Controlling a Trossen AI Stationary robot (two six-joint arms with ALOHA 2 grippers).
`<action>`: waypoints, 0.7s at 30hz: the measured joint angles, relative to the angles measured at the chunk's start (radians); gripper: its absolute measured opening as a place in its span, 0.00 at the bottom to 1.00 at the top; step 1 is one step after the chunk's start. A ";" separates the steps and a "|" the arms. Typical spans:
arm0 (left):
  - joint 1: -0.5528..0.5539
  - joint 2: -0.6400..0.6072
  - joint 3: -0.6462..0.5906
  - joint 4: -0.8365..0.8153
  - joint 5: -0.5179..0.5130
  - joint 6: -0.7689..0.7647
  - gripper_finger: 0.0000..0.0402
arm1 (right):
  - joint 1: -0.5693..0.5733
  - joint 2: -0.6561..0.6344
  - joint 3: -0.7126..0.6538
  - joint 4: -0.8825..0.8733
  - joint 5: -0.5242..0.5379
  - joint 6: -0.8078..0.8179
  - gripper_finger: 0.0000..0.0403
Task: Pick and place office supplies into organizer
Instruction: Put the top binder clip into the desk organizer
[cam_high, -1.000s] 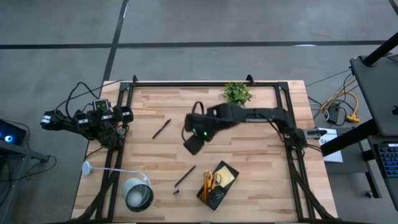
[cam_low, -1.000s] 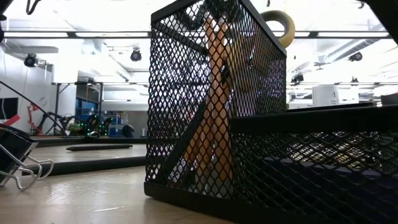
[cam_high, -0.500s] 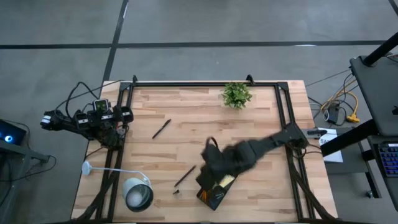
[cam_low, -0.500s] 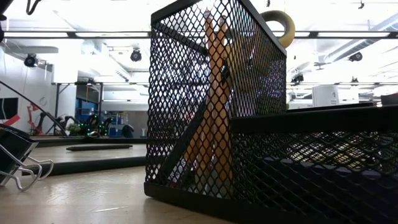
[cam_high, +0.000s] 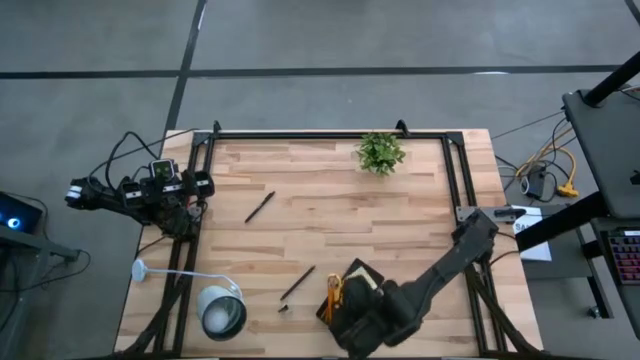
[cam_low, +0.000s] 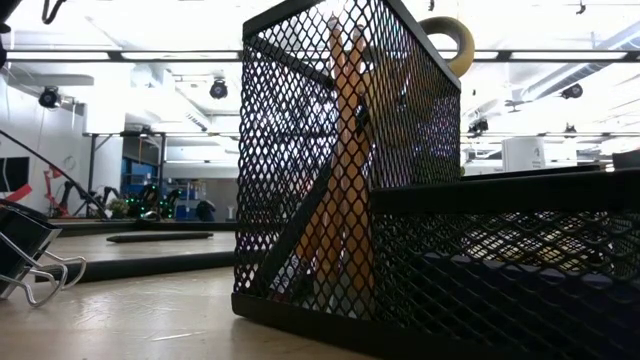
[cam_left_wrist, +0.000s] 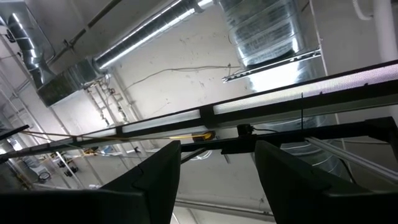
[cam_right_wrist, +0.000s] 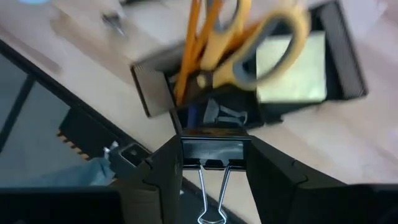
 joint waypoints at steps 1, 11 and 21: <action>0.000 -0.001 0.000 0.000 0.000 -0.002 0.48 | 0.009 0.017 0.000 0.003 -0.011 0.018 0.35; 0.000 -0.013 0.000 0.001 0.000 -0.050 0.48 | 0.066 0.164 0.000 0.077 -0.105 0.085 0.35; 0.000 -0.013 0.000 0.000 0.000 -0.050 0.48 | 0.006 0.209 -0.009 0.016 -0.197 -0.127 0.35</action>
